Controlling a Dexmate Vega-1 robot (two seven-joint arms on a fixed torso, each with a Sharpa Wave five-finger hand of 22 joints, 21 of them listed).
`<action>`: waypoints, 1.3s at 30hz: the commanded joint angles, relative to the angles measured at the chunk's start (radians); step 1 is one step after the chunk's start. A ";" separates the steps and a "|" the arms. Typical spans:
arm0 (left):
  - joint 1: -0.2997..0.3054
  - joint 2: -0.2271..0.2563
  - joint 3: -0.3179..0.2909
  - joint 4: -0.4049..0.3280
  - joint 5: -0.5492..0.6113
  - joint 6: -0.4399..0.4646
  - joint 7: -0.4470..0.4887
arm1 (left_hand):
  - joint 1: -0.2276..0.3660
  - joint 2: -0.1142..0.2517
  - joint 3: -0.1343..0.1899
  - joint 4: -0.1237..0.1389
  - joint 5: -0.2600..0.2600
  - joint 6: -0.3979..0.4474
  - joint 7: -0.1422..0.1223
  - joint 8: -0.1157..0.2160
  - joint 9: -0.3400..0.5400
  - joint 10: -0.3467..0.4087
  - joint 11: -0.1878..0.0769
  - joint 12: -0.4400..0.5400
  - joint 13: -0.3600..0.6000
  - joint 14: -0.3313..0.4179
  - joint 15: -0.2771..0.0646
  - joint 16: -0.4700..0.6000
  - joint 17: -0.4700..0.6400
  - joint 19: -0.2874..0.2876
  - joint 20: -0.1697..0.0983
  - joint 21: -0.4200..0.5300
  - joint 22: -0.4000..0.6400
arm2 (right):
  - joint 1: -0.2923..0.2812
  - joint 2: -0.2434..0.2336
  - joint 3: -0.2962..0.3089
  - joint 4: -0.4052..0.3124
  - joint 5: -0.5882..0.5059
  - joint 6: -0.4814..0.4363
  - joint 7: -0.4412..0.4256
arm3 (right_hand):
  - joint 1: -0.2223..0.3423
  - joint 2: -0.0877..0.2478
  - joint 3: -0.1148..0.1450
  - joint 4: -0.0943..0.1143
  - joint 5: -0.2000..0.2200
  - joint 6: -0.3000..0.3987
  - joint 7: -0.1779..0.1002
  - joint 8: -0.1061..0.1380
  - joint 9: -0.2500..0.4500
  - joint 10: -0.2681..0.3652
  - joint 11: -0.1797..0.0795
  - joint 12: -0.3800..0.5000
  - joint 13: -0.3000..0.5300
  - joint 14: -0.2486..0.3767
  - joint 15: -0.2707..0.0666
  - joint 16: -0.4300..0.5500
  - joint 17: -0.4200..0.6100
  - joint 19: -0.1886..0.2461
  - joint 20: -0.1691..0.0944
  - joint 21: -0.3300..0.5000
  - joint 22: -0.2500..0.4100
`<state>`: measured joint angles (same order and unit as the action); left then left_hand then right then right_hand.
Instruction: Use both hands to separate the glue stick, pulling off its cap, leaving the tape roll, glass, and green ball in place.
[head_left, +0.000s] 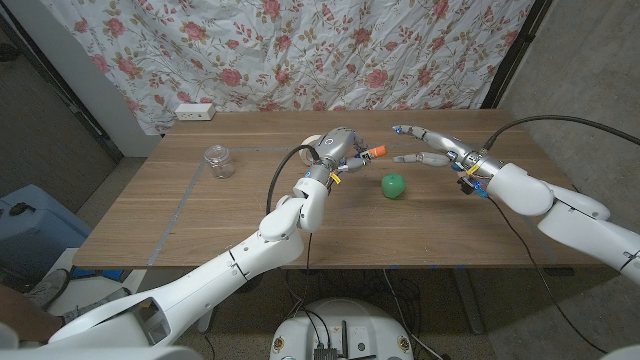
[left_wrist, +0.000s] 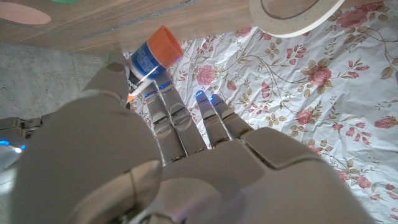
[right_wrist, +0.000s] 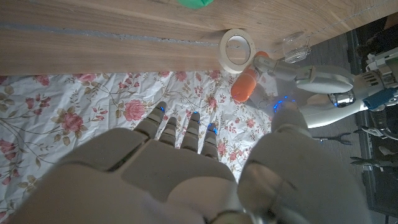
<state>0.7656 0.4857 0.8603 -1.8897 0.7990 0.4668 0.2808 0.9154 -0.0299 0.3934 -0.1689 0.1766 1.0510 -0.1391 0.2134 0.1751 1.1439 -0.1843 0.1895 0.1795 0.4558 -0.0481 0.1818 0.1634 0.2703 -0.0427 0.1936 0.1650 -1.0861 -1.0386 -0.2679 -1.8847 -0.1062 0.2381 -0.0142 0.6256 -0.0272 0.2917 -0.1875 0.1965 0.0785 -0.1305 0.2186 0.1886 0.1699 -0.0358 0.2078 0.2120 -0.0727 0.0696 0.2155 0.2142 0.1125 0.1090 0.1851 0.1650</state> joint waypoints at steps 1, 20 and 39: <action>-0.002 0.007 0.007 -0.005 0.003 -0.002 -0.003 | 0.025 0.035 0.004 0.005 0.005 0.117 -0.014 0.002 0.009 0.052 -0.038 0.007 0.005 0.008 -0.147 -0.002 0.002 -0.001 -0.041 -0.005 0.004 | 0.032 -0.005 -0.028 -0.026 -0.047 -0.032 0.013 | 0.026 -0.003 0.011 0.001 -0.007 0.017 -0.010 0.009 0.005 0.016 -0.004 0.008 0.004 0.011 -0.006 0.010 -0.001 0.013 -0.002 0.007 0.003; 0.002 0.009 0.011 -0.008 0.014 0.001 -0.003 | 0.021 0.039 0.000 0.007 0.005 0.120 -0.011 0.000 0.010 0.056 -0.038 0.006 0.006 0.010 -0.147 -0.002 0.002 -0.001 -0.040 -0.005 0.004 | 0.059 0.015 -0.055 -0.026 -0.104 -0.031 -0.013 | 0.087 -0.034 0.026 0.014 -0.010 0.117 -0.053 0.042 0.007 0.118 -0.028 0.036 0.010 0.092 -0.040 0.037 -0.005 0.077 -0.016 0.017 0.003; -0.002 0.005 0.011 0.002 0.008 -0.011 0.000 | 0.022 0.042 -0.003 0.006 0.005 0.124 -0.011 -0.001 0.010 0.061 -0.038 0.005 0.006 0.011 -0.148 -0.002 0.002 -0.002 -0.040 -0.005 0.004 | 0.085 0.039 -0.084 -0.017 -0.176 -0.056 -0.048 | 0.173 -0.053 0.048 0.013 0.008 0.223 -0.086 0.071 0.008 0.246 -0.073 0.057 0.013 0.189 -0.092 0.064 -0.009 0.141 -0.039 0.016 0.002</action>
<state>0.7676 0.4914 0.8703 -1.8959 0.8104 0.4659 0.2787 0.9122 -0.0267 0.3904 -0.1661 0.1772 1.0616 -0.1285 0.2042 0.1754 1.1541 -0.1769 0.1886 0.1862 0.4593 -0.0446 0.1818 0.1634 0.2703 -0.0427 0.1936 0.1651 -1.0170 -1.0147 -0.3347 -1.9117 -0.2405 0.1905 -0.0386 0.7755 -0.0749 0.3317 -0.1779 0.1931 0.2791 -0.2148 0.2788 0.1932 0.3941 -0.1065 0.2585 0.2210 0.0991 -0.0163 0.2701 0.2043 0.2344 0.0729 0.1967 0.1650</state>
